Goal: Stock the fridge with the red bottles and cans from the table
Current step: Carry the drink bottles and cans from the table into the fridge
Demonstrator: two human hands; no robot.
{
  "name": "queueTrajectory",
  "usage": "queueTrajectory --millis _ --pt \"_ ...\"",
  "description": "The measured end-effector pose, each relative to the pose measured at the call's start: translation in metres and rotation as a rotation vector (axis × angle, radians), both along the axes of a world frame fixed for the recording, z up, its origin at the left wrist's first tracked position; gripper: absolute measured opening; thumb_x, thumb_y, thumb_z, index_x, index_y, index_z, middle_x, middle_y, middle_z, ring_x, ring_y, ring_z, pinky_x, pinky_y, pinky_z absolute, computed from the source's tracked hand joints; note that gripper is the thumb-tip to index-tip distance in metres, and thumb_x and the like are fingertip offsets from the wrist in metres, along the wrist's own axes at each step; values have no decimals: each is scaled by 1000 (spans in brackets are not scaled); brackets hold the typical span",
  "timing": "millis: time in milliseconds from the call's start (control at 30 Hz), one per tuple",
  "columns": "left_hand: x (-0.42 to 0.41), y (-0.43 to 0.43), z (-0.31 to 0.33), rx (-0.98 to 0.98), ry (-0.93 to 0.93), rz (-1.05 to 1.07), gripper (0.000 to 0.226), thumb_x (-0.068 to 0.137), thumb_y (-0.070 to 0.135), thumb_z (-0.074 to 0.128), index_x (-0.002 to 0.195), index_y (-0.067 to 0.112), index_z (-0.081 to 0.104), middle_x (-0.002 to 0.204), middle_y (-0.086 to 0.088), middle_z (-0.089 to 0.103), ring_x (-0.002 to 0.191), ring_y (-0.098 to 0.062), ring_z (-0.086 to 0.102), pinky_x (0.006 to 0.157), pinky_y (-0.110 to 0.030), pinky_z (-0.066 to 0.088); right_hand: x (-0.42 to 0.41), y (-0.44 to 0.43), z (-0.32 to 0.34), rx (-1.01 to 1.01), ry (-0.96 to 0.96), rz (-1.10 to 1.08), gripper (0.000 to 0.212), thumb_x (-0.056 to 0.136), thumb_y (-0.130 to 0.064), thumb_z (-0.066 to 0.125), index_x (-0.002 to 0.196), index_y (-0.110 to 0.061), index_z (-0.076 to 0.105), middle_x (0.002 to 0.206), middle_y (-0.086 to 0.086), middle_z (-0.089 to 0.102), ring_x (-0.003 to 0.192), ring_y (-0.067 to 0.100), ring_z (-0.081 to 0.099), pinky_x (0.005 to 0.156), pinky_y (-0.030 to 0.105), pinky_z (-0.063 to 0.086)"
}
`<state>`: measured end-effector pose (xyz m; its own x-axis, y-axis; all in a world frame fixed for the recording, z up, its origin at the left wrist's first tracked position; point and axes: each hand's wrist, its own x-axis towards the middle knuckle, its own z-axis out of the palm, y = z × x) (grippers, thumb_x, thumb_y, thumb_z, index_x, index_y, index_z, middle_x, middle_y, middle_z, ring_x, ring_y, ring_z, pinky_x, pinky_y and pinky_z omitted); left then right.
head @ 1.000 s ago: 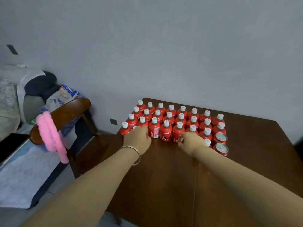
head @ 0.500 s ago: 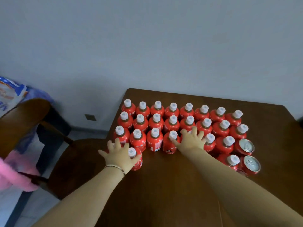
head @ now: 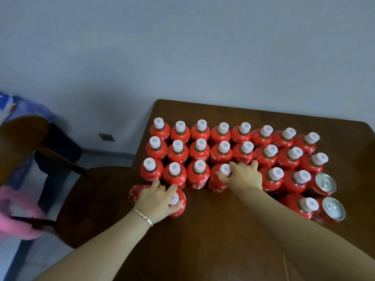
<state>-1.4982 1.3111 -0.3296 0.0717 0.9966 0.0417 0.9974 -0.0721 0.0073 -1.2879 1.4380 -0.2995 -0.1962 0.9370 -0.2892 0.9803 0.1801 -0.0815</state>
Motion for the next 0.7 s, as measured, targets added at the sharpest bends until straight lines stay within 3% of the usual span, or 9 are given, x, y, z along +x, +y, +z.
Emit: queueTrajectory --millis 167,333,433,500,533,600,700 --pt "-2 2 -2 17 -14 -6 50 72 51 37 78 12 67 43 -2 53 49 -22 57 29 -23 39 3 -4 -1 18 -16 55 50 85 -66 41 105 -23 56 97 -3 63 119 29 34 66 32 45" --pt "3 -2 2 -12 -18 53 52 74 51 37 84 12 69 49 -1 59 57 -22 60 31 -24 40 2 -19 -1 57 35 100 47 82 -61 45 103 -19 51 86 -2 62 114 23 42 65 31 42" --pt "5 -3 2 -15 9 51 51 74 52 39 83 12 70 50 -1 60 57 -21 59 31 -22 38 -1 -28 -8 225 94 286 40 78 -50 46 94 -16 59 62 0 63 88 23 58 47 27 32" --pt "5 -3 2 2 46 28 44 71 52 57 82 12 70 48 -1 59 55 -21 59 30 -21 37 -3 -31 -14 259 63 418 37 69 -48 48 77 -16 65 38 -2 49 55 21 57 38 19 17" --pt "5 -3 2 8 54 22 43 64 51 71 81 12 70 48 -1 59 54 -21 59 30 -21 37 -3 -31 -18 291 62 461 33 65 -46 58 74 -16 66 34 -2 44 46 19 53 38 16 11" --pt "7 -3 2 7 63 21 51 48 48 84 80 11 71 47 -2 58 53 -22 59 30 -22 38 -1 -32 -23 258 76 501 39 51 -41 81 75 -14 67 32 -3 41 40 17 49 38 14 7" --pt "7 -4 4 9 52 7 53 44 48 86 79 10 71 45 -3 56 51 -22 58 29 -22 37 2 -30 -22 207 104 504 47 43 -41 89 72 -12 66 32 -2 41 37 17 48 35 14 12"
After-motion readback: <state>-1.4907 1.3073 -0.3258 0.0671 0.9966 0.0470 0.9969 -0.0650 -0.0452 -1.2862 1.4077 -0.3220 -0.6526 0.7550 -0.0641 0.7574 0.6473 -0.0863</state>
